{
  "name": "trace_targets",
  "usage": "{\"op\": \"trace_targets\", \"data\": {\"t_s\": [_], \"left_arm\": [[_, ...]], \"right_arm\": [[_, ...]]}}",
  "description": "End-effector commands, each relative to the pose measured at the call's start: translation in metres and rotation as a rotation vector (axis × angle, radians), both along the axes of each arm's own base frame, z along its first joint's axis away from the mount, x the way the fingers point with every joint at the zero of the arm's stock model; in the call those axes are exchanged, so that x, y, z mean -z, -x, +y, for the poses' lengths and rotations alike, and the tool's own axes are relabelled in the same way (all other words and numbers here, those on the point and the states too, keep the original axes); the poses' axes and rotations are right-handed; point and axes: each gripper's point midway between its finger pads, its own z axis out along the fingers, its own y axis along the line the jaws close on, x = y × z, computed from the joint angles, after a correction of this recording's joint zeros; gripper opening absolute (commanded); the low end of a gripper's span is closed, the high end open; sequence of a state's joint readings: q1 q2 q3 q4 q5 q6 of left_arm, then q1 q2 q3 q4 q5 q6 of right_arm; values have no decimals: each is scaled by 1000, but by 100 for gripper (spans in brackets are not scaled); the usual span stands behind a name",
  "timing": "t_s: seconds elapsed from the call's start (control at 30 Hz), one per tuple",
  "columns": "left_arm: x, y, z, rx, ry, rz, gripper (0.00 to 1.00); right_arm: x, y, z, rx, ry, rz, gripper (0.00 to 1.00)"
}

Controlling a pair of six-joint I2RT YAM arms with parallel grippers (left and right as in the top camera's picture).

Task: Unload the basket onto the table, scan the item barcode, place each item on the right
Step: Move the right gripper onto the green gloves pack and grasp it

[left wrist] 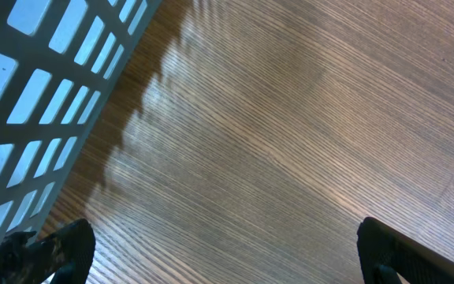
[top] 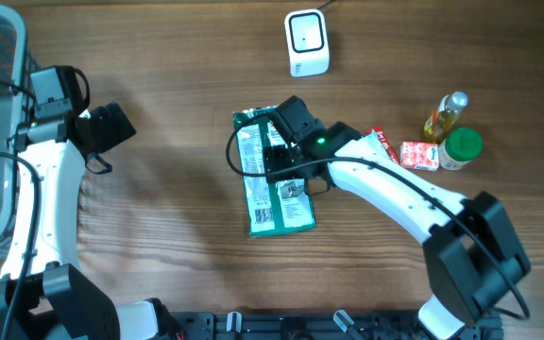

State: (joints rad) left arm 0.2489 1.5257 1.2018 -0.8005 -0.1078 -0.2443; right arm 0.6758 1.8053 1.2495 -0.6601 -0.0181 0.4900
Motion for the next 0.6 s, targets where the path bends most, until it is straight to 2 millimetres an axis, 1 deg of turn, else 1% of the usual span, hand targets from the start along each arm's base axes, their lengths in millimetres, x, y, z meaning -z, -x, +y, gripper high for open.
{"op": "trace_targets", "data": {"t_s": [0.0,0.13,0.2,0.33,0.5,0.57], "left_arm": [[-6,-2,3,6,-12,-15,100],[-6,-2,3,6,-12,-15,100],[-6,-2,3,6,-12,-15,100],[-6,-2,3,6,-12,-15,100],[-6,-2,3,6,-12,-15,100],[-6,-2,3,6,-12,-15,100]], "right_arm": [[36,7,-6,72,39,87,83],[58,14,-2,62,67,127,83],[64,19,4,46,76,131,83],[65,19,6,41,84,120,84],[73,19,4,70,95,131,85],[74,19,4,73,94,131,85]]}}
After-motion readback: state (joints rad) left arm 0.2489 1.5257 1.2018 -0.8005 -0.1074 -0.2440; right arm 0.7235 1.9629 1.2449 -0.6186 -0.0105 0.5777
